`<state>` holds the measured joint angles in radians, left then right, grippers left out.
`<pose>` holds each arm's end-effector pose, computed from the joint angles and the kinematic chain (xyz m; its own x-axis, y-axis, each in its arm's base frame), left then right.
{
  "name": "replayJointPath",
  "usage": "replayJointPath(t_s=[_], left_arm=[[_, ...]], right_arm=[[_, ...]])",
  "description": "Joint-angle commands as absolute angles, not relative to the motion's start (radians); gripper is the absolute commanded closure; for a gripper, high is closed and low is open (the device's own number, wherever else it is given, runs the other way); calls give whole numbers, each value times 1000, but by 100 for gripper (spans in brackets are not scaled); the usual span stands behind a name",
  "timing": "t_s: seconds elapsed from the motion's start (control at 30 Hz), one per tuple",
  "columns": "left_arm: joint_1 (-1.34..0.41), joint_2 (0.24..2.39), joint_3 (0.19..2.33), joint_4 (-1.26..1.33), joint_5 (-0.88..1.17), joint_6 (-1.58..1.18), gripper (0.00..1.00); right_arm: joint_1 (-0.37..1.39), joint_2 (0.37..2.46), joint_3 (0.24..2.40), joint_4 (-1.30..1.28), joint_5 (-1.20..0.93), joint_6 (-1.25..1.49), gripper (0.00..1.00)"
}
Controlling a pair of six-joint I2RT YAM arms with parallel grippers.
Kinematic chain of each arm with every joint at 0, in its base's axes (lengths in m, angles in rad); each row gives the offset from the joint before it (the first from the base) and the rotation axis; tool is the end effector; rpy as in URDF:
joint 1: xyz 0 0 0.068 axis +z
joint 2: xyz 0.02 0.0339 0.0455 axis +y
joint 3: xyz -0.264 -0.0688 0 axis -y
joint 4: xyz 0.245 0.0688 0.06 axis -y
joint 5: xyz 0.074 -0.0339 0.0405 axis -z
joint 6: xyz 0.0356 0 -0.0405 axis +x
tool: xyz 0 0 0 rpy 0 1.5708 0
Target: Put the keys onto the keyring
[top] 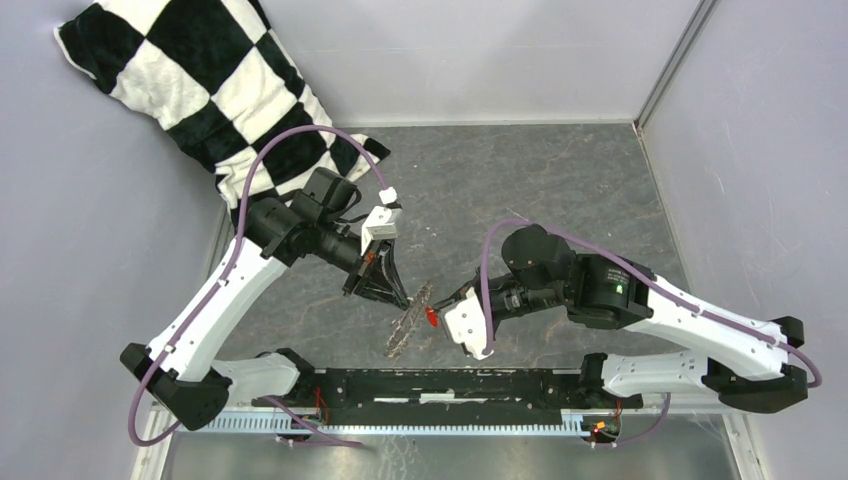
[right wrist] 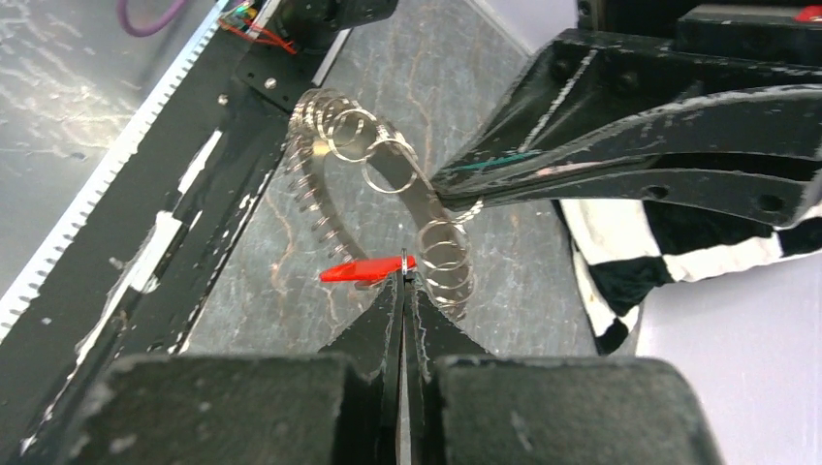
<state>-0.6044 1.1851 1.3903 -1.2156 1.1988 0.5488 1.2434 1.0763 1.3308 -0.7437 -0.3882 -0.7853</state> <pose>0.1412 -0.1378 0.3931 -0.2743 0.4199 -0.8651 0.8874 -0.2360 -0.3960 0.0551 0.2042 0.4154 0.5888 -0.3014 -0.7500 -0.8026 -0.3278 -0.4983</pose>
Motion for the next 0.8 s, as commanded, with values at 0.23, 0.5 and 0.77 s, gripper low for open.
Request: replayJointPath(t_s=[0.23,0.5,0.77], left_arm=[[-611,1212,1451,-1345,1247,683,98],[-611,1219,1462,-1345,1271,681,98],[-611,1218,1464,-1345,1275,676,98]], right_arm=[[1257,1107,1332,-626,-361,-800,99],[1277,1120,1331,-640,-357,-815,99],[1300,1127,1330,-635,-315,-830,99]])
